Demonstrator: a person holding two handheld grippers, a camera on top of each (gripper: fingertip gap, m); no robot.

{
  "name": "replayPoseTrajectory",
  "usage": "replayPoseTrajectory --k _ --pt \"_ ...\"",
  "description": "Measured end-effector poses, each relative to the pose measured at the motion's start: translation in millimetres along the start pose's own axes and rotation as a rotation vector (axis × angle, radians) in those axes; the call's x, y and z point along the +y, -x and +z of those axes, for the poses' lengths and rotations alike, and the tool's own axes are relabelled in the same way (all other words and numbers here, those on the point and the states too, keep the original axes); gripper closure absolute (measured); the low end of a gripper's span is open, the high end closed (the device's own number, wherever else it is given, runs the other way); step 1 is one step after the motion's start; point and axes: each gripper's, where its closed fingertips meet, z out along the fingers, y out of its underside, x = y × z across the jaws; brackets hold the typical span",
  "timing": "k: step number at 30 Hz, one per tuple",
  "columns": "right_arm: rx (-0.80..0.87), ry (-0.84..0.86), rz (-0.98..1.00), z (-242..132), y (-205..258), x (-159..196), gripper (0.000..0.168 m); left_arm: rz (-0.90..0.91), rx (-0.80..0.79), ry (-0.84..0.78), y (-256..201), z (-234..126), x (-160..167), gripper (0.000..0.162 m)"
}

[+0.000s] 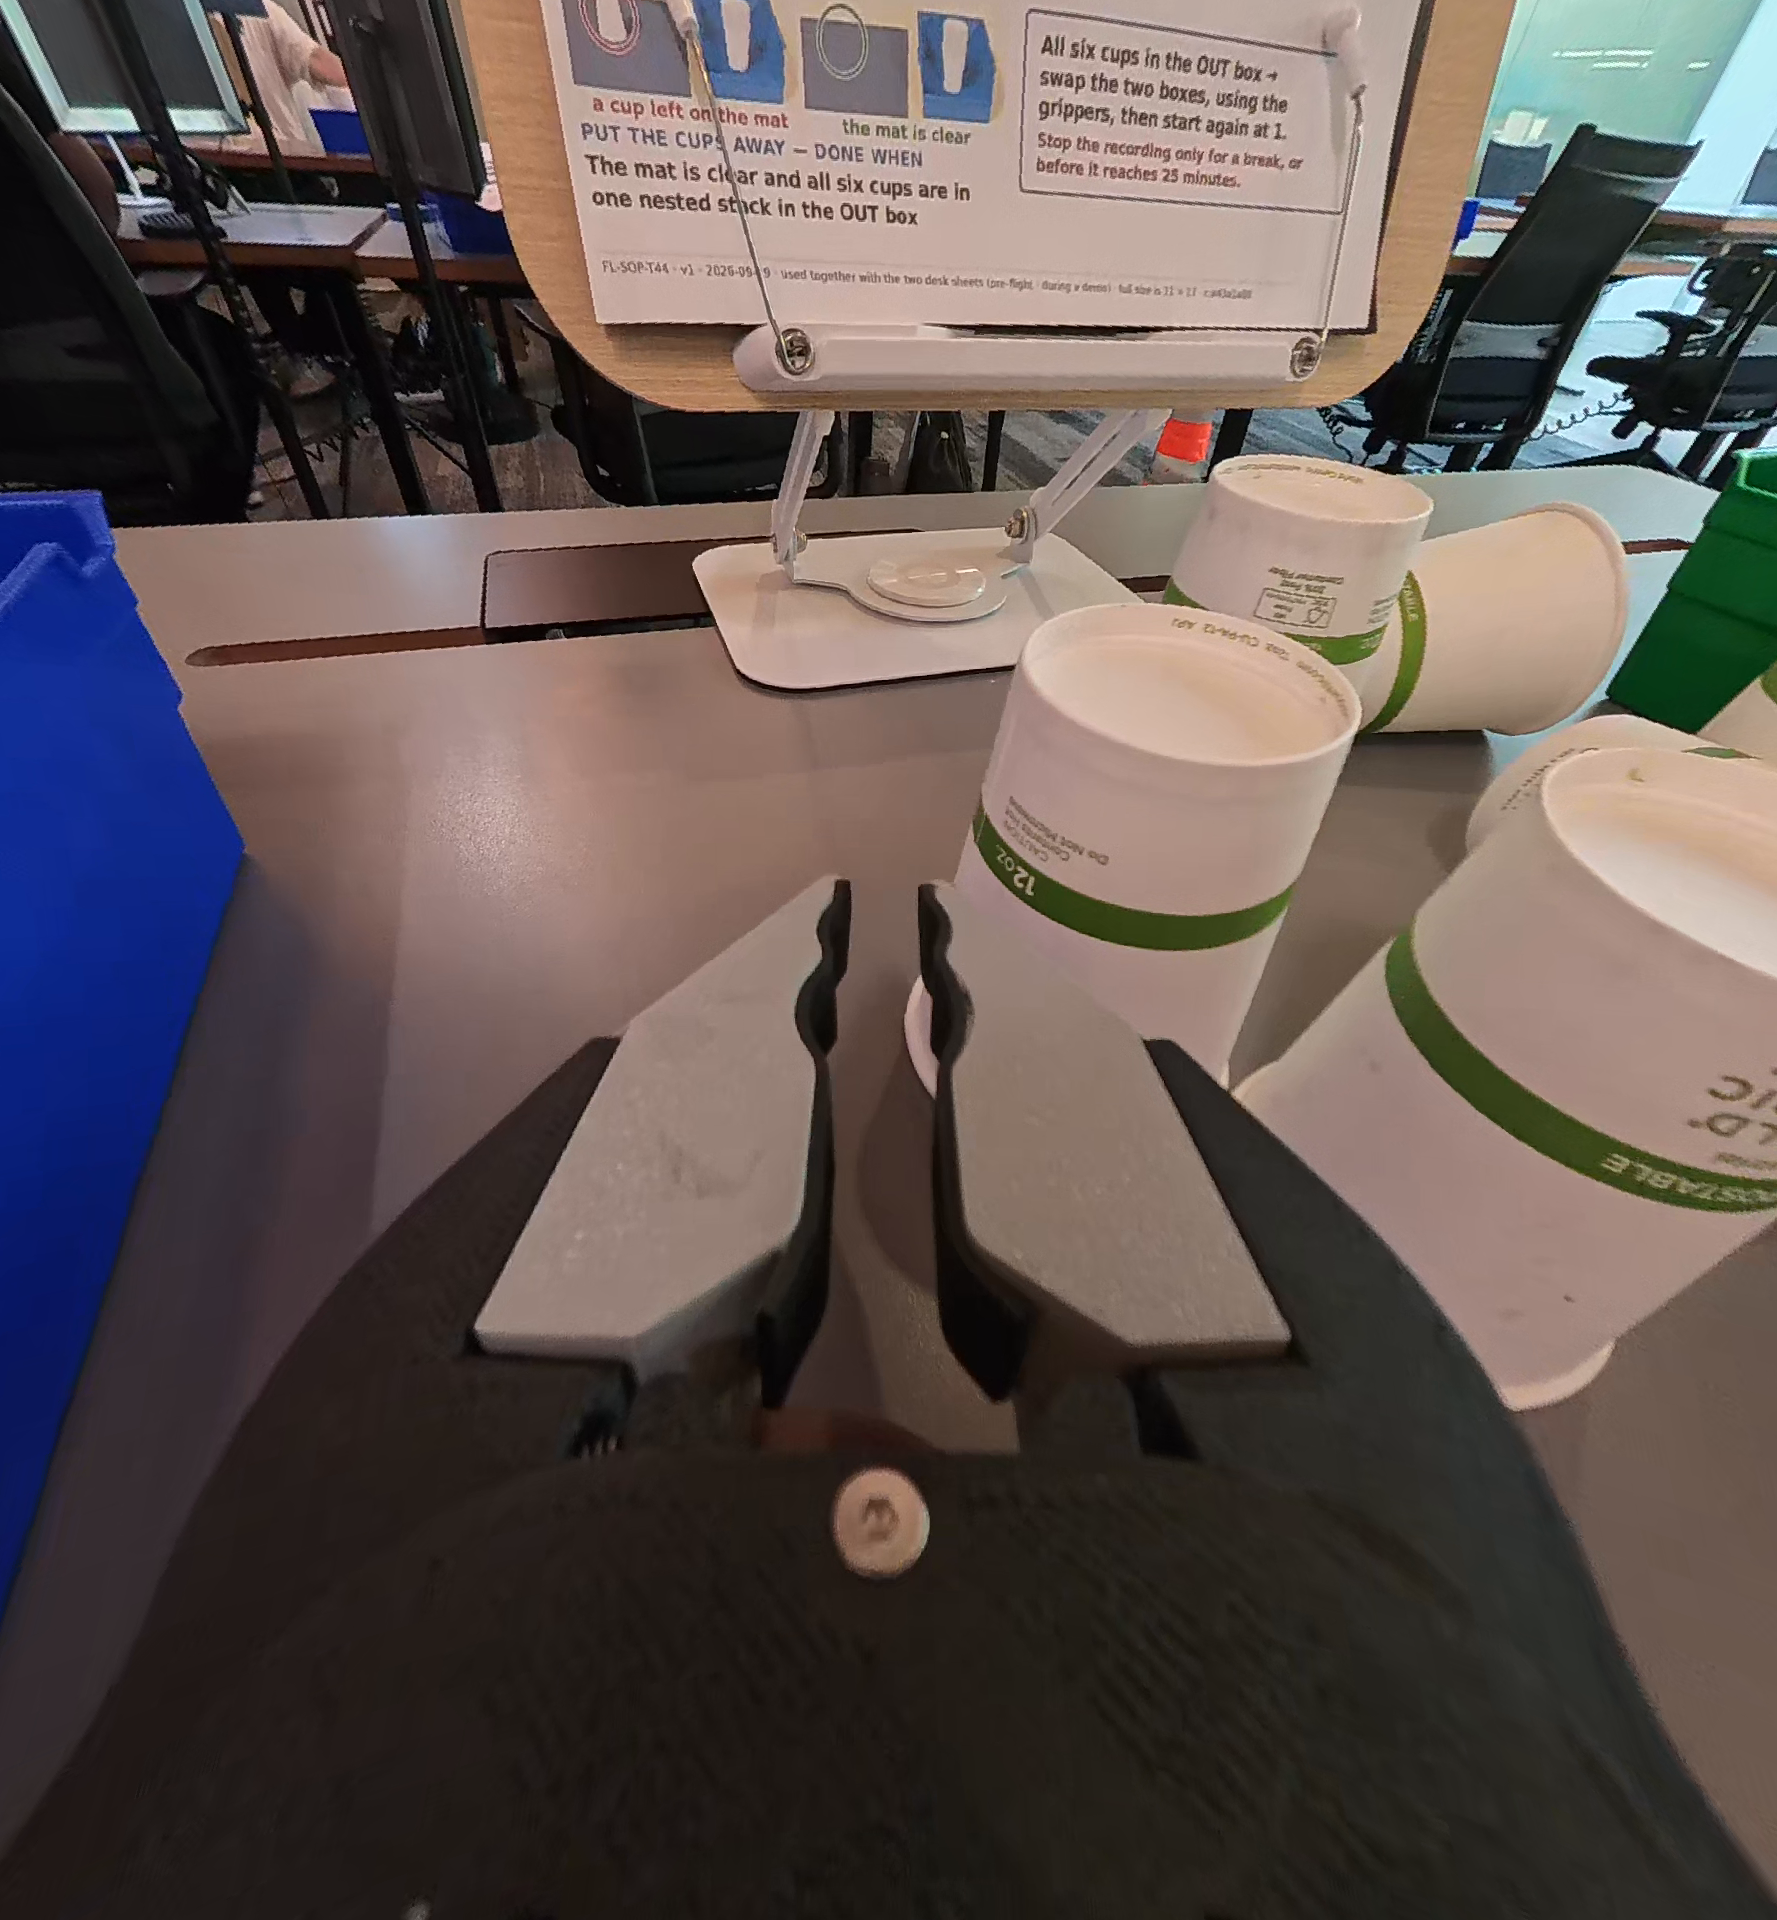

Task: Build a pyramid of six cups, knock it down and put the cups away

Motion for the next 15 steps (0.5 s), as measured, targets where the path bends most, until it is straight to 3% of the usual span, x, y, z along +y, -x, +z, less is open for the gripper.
replayPoseTrajectory --k 1,7,15 --pt "-0.008 -0.006 -0.001 0 2 -1 0.156 0.000 0.000 -0.001 0 0 0 0.152" --pt "-0.030 0.012 -0.018 2 7 2 0.147 0.001 0.002 0.002 0 0 0 0.152" --pt "-0.008 0.086 -0.039 6 4 15 0.163 0.000 0.004 0.000 -1 0 0 0.151"
